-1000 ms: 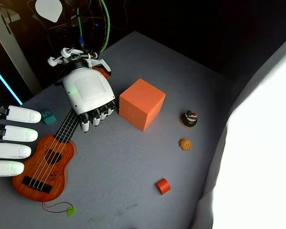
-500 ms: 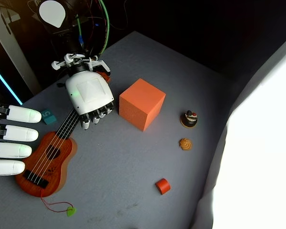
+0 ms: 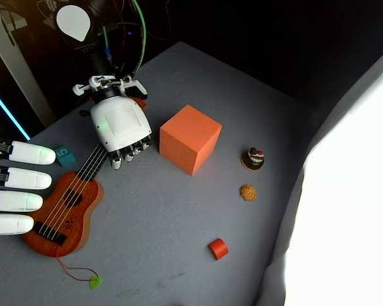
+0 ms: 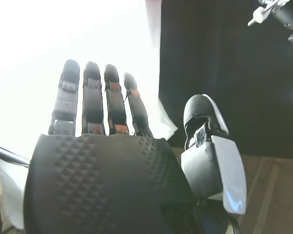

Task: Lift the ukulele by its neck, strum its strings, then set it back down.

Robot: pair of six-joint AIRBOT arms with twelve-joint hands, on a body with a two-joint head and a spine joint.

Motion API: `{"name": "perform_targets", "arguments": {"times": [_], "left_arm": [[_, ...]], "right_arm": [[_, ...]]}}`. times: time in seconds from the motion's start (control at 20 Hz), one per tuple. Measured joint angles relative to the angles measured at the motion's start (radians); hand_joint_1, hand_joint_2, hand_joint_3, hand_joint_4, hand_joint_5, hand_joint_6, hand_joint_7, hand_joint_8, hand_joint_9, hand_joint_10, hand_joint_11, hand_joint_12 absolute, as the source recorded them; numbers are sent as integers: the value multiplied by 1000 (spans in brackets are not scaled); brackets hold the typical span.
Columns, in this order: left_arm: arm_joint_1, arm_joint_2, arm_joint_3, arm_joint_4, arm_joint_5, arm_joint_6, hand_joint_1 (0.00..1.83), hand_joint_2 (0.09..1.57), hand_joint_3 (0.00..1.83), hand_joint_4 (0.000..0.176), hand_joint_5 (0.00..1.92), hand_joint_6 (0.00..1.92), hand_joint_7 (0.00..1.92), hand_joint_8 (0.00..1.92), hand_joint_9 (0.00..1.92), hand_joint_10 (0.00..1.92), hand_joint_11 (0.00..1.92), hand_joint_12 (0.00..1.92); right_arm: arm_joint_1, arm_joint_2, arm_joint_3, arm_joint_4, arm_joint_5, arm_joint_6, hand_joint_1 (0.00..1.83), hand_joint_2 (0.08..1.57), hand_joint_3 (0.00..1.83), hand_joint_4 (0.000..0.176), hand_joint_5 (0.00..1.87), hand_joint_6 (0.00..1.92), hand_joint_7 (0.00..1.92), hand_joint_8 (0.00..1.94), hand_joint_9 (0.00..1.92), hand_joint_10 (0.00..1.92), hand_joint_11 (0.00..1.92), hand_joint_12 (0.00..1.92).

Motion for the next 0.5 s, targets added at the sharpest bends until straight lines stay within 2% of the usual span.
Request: {"name": "perform_targets", "arguments": {"times": [0.05,0.1,0.15,0.2,0.25,0.3,0.35,0.4,0.45,0.5], "left_arm": [[3,-6,4,-2,0,-13,1436,1200,0,99,1013,1921,1169,1921,1247,1921,1250,1921],[7,-14,9,-3,0,-20,1149,877,920,0,660,1765,890,1826,1097,1921,1097,1921],[8,-21,13,-2,-1,-23,1149,877,920,0,660,1765,890,1826,1097,1921,1097,1921],[13,-29,18,0,0,-44,1161,886,850,0,657,1656,840,1716,995,1921,1012,1921],[15,-40,24,-2,-2,-50,1138,1094,391,0,640,1522,761,1560,833,1833,829,1921],[16,-47,24,-6,-3,-61,1143,1192,160,0,628,1490,784,1454,792,1667,739,1843],[16,-54,27,-5,-5,-63,1146,1243,57,0,603,1497,793,1416,781,1553,705,1757],[16,-58,29,-3,-5,-63,1126,1288,17,0,544,1568,758,1440,736,1455,647,1716],[16,-60,29,-2,-5,-64,997,1303,4,0,604,1536,508,1245,660,1324,578,1656],[17,-64,35,-2,-5,-65,1039,1204,0,0,376,1228,421,1124,597,1283,529,1636]], "right_arm": [[0,0,0,0,0,0,0,1307,0,0,128,7,148,6,128,16,0,204],[0,0,0,0,0,0,19,1304,0,0,143,11,160,4,146,23,0,299],[0,0,0,0,0,0,19,1304,0,0,143,11,160,4,146,23,0,299],[0,0,0,0,0,0,13,1304,0,0,144,10,160,2,150,24,0,351],[0,0,0,0,0,0,0,1305,0,0,138,6,161,1,137,17,0,308],[0,0,0,0,0,0,0,1308,1,0,128,1,148,2,122,10,0,227],[0,0,0,0,0,0,0,1311,1,0,129,2,140,0,115,7,0,171],[0,0,0,0,0,0,0,1308,0,0,138,5,151,3,135,15,0,264],[0,0,0,0,0,0,7,1304,0,0,143,6,153,2,143,18,0,351],[0,0,0,0,-1,0,1,1303,0,0,143,6,158,3,141,16,0,369]]}}
